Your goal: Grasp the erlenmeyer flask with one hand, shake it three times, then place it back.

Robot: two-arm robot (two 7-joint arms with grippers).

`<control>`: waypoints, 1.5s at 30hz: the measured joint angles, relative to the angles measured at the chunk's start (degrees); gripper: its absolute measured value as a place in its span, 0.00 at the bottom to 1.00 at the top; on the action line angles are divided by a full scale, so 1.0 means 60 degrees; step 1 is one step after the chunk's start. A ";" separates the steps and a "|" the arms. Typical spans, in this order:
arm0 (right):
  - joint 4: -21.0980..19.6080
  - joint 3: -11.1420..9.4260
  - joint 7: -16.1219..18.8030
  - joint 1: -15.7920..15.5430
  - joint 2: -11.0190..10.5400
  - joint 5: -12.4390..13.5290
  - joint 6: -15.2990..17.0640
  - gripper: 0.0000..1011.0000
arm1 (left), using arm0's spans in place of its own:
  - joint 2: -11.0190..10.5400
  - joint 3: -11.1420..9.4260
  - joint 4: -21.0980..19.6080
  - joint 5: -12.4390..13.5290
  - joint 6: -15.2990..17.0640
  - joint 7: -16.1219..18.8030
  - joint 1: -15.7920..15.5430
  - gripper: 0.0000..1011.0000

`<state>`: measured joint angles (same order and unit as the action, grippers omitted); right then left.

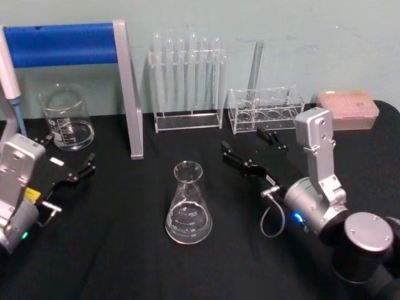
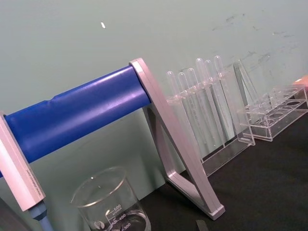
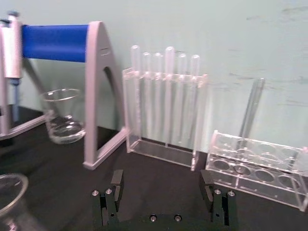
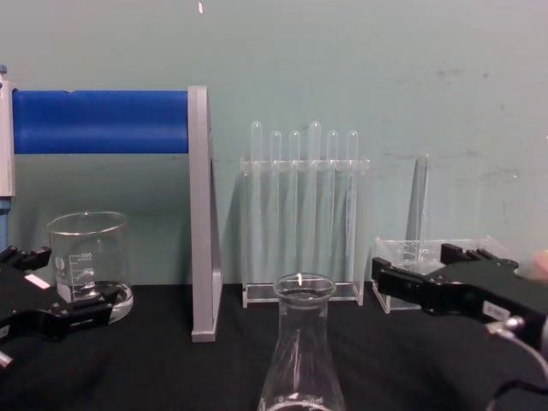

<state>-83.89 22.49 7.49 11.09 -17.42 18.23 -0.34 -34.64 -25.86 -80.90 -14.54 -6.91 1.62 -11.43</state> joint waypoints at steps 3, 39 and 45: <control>0.0337 0.0011 -0.0387 0.0086 0.0296 -0.0356 -0.0249 0.99 | 0.0000 0.0000 0.0000 0.0000 0.0000 0.0000 0.0000 0.99; 0.1453 0.0170 -0.1009 0.0409 0.0846 -0.1654 -0.0593 0.99 | 0.0000 0.0000 0.0000 0.0000 0.0000 0.0000 0.0000 0.99; 0.1448 0.0175 -0.1005 0.0409 0.0840 -0.1644 -0.0592 0.99 | 0.0000 0.0000 0.0000 0.0000 -0.0001 0.0000 -0.0001 0.99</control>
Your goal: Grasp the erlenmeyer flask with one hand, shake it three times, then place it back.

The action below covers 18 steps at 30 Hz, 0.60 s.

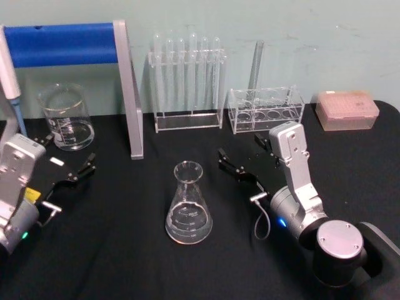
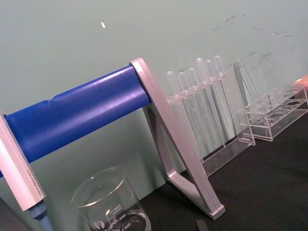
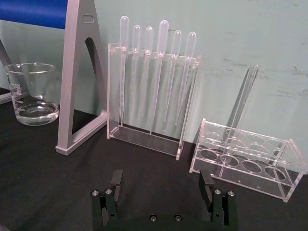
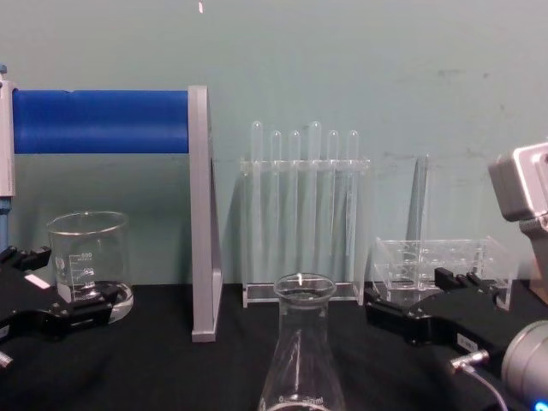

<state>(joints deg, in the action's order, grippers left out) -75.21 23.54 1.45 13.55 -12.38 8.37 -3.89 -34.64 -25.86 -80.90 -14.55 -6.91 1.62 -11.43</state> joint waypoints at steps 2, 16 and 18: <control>-0.0003 0.0000 0.0001 0.0000 -0.0001 0.0002 0.0000 0.99 | 0.0000 0.0000 0.0000 0.0000 0.0000 0.0000 0.0001 0.99; -0.0004 -0.0001 0.0008 0.0000 -0.0004 0.0013 0.0000 0.99 | 0.0000 0.0000 0.0000 0.0000 0.0000 0.0000 0.0000 0.99; -0.0004 -0.0001 0.0008 0.0000 -0.0004 0.0015 0.0000 0.99 | 0.0000 0.0000 0.0000 0.0000 0.0000 0.0000 0.0000 0.99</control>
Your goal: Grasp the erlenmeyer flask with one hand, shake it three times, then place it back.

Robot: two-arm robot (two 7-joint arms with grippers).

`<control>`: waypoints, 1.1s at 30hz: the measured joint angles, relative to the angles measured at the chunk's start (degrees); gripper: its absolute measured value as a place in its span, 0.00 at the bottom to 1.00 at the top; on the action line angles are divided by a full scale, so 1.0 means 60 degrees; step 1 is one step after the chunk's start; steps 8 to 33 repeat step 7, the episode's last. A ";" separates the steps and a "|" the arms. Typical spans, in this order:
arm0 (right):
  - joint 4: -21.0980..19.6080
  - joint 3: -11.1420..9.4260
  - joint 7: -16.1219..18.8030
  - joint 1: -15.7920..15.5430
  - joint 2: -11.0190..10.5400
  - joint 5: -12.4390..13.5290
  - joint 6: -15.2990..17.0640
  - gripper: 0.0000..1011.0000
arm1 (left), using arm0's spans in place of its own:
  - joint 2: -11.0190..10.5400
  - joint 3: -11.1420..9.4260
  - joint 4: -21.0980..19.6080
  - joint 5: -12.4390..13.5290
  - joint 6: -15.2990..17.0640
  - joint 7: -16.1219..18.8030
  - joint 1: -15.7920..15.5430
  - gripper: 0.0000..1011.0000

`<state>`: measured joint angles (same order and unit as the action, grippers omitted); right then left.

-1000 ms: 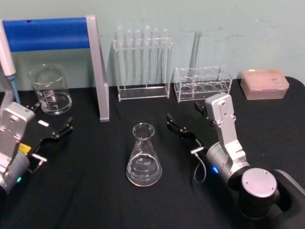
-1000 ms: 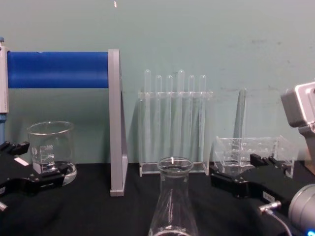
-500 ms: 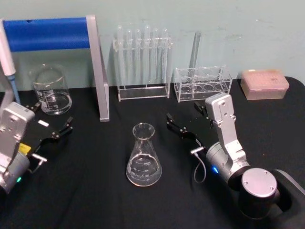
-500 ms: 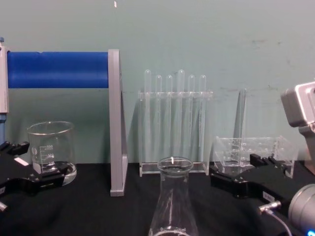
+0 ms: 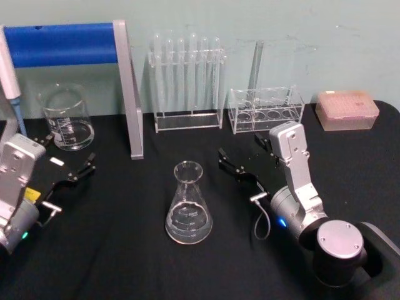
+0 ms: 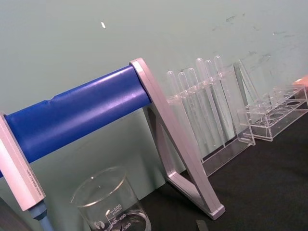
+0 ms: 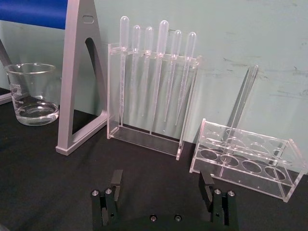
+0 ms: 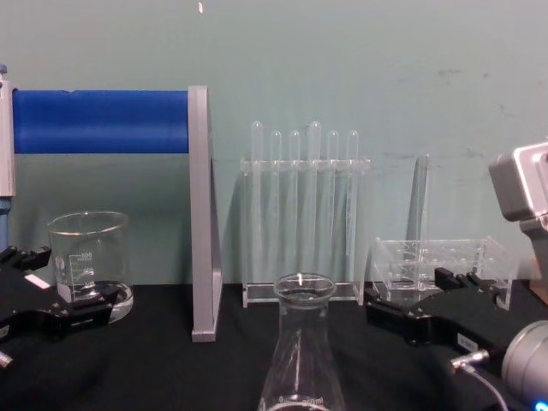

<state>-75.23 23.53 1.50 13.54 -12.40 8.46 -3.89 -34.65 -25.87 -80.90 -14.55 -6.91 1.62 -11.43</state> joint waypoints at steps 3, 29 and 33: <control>0.0000 0.0000 0.0000 0.0001 0.0000 0.0001 -0.0001 0.99 | 0.0000 0.0000 0.0000 0.0000 0.0000 0.0000 0.0000 0.99; 0.0000 0.0001 0.0000 0.0000 0.0000 0.0002 0.0000 0.99 | 0.0000 0.0000 0.0000 0.0000 0.0000 0.0000 0.0000 0.99; 0.0000 0.0001 0.0000 0.0000 0.0000 0.0002 0.0000 0.99 | 0.0000 0.0000 0.0000 0.0000 0.0000 0.0000 0.0000 0.99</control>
